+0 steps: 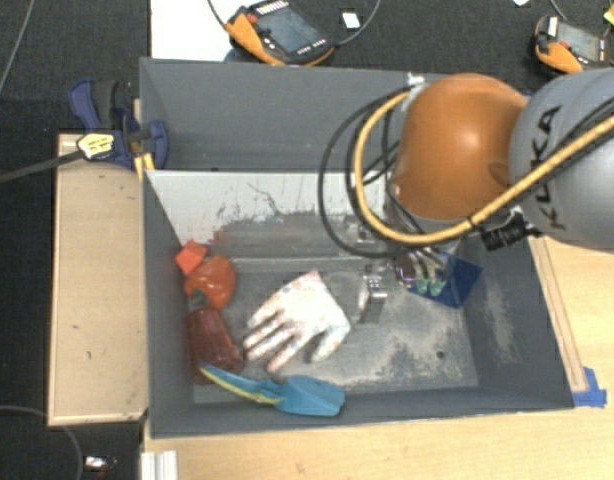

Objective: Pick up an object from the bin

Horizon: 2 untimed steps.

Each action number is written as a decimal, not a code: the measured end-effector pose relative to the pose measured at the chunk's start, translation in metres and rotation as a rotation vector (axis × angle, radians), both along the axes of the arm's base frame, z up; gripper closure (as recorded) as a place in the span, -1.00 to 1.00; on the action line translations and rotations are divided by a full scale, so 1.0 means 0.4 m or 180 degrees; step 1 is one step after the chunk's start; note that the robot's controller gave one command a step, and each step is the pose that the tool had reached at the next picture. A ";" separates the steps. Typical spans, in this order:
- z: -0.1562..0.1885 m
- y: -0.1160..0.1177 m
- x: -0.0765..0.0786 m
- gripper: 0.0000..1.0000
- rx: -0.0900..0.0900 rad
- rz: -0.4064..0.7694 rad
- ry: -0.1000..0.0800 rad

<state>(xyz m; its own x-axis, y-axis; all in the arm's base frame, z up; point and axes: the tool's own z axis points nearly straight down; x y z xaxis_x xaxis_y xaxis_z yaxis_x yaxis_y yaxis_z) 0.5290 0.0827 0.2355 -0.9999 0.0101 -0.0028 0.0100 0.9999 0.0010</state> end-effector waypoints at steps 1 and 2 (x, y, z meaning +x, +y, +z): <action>0.000 0.000 0.000 -1.00 0.0000 0.0000 0.0000; -0.182 0.055 -0.019 -1.00 0.0001 0.0221 0.0001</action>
Offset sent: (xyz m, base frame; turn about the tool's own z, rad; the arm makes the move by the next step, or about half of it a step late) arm -0.0072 0.0216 -0.0721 -0.0751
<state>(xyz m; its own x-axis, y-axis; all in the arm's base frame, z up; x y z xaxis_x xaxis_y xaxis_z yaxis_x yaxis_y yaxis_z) 0.5216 0.1046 0.1628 -0.9982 -0.0593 -0.0025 -0.0593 0.9982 0.0014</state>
